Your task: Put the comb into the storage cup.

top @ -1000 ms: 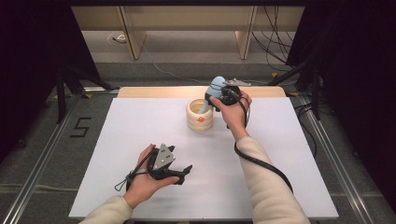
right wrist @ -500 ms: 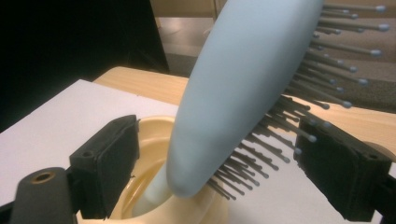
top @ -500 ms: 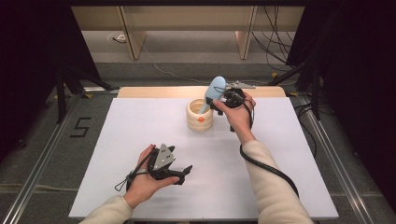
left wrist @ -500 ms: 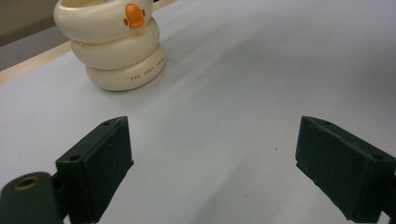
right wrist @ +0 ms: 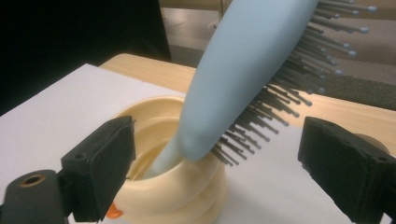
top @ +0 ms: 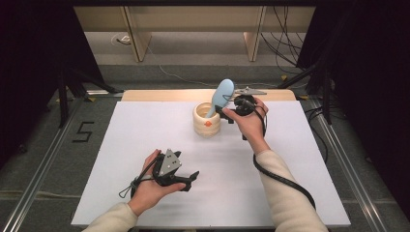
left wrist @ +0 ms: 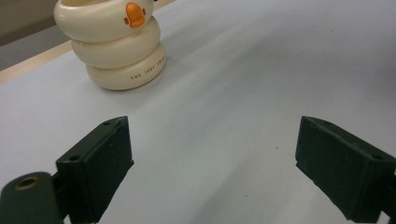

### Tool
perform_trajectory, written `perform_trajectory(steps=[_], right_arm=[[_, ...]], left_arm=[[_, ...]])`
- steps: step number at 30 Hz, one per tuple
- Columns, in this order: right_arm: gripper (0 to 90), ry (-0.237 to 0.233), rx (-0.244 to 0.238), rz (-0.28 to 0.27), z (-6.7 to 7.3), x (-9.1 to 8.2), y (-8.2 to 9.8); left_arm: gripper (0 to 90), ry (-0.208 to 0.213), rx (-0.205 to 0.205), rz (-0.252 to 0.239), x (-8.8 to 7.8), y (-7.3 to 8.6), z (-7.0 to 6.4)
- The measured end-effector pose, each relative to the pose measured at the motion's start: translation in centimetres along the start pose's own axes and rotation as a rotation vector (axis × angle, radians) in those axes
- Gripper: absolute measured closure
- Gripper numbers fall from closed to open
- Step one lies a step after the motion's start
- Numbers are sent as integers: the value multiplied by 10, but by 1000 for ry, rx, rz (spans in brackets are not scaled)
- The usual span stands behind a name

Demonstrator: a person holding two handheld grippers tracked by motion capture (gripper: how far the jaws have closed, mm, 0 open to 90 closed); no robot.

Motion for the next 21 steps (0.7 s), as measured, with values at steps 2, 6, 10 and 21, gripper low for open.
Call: perform_trajectory(steps=[2, 6, 10, 21], right_arm=[[118, -2, -13, 0, 0, -3, 1], [116, -6, -23, 7, 1, -8, 4], [117, -25, -29, 14, 2, -14, 7], [117, -66, -43, 30, 0, -39, 22]], left_arm=[[102, -3, -1, 0, 0, 0, 0], [102, -3, -1, 0, 0, 0, 1], [102, -6, -1, -1, 0, 0, 1], [102, -8, 1, 2, 0, 1, 1]])
Point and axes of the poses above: each handheld gripper's, and its own axes: x roughly forward along the jaws, y roughly out of its underside, z roughly to its left, the point moved 4 cm from there along x, roughly forward along the jaws, and after that the axes turned 11 degrees about -z, right-handed, at the moved point
